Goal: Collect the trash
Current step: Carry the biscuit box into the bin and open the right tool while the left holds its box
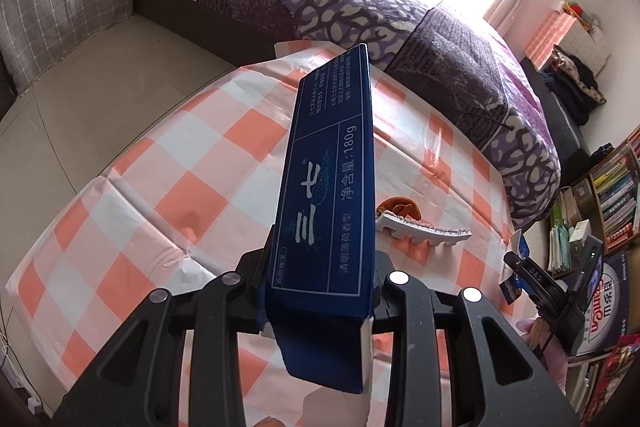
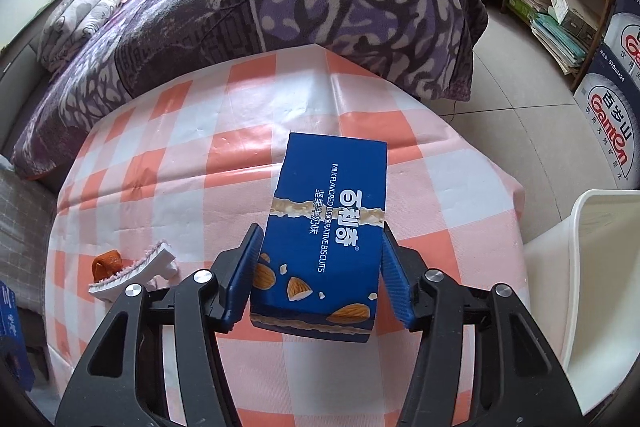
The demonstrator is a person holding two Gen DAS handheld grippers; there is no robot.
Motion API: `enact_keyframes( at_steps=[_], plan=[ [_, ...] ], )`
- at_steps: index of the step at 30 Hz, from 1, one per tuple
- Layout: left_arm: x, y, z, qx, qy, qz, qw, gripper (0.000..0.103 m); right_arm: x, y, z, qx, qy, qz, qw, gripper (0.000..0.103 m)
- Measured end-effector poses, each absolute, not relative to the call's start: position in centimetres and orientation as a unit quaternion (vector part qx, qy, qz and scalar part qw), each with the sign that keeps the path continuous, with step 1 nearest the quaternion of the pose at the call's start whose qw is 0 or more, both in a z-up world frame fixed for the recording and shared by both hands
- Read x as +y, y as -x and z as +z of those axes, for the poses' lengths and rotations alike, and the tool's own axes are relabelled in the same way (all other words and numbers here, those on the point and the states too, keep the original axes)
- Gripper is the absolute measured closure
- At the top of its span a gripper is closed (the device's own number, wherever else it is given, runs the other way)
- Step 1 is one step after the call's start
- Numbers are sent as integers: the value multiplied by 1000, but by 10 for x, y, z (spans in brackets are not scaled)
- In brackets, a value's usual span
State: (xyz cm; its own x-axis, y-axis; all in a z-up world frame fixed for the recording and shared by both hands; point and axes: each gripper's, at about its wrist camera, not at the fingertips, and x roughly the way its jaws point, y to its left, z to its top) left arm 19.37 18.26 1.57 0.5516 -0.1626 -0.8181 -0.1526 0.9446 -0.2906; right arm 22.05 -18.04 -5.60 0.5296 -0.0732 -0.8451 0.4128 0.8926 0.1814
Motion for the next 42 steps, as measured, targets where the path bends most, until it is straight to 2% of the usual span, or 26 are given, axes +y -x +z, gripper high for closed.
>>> enact_keyframes(
  at_steps=[14, 42],
  plan=[
    [160, -186, 23, 461, 151, -4, 875, 70, -198, -174, -15, 425, -202, -126, 874, 49],
    [75, -165, 26, 452, 69, -39, 888, 70, -291, -70, 1, 394, -244, -206, 862, 49]
  ],
)
